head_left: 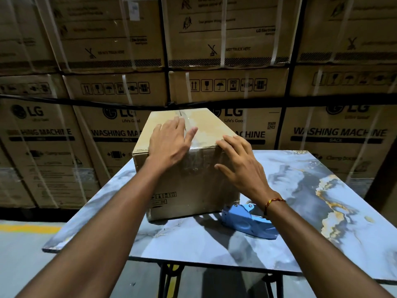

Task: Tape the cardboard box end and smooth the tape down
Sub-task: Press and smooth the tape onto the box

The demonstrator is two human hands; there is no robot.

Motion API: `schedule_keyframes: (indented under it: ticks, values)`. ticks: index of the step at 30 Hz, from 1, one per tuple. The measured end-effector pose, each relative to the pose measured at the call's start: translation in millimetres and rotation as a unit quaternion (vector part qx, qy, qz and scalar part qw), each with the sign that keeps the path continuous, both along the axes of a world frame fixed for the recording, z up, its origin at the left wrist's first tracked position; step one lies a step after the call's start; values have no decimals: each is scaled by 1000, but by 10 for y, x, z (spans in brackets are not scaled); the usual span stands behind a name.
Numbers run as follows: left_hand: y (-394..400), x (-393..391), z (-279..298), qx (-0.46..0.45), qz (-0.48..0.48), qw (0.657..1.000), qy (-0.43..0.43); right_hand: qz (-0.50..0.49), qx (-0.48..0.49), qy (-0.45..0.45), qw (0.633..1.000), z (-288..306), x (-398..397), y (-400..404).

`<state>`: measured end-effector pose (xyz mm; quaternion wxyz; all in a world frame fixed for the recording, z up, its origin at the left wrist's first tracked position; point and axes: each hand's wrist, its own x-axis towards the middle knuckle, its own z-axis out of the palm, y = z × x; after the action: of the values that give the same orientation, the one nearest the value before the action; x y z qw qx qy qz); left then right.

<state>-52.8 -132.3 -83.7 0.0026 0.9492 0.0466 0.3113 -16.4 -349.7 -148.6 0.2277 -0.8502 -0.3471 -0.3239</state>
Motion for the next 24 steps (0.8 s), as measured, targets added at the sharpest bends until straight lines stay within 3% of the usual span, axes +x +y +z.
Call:
schedule_keyframes:
  ticks: [5, 10, 14, 24]
  values:
    - [-208, -263, -436, 118, -49, 990, -66, 26, 7, 1, 1000, -254, -219, -359]
    - [-265, -371, -817, 167, -18, 984, -62, -32, -69, 138, 987, -639, -405, -665]
    - [-106, -270, -797, 148, 26, 987, -49, -55, -127, 185, 973, -759, -484, -786]
    - [123, -307, -811, 72, 85, 994, -19, -124, -174, 206, 955, -883, -571, -607]
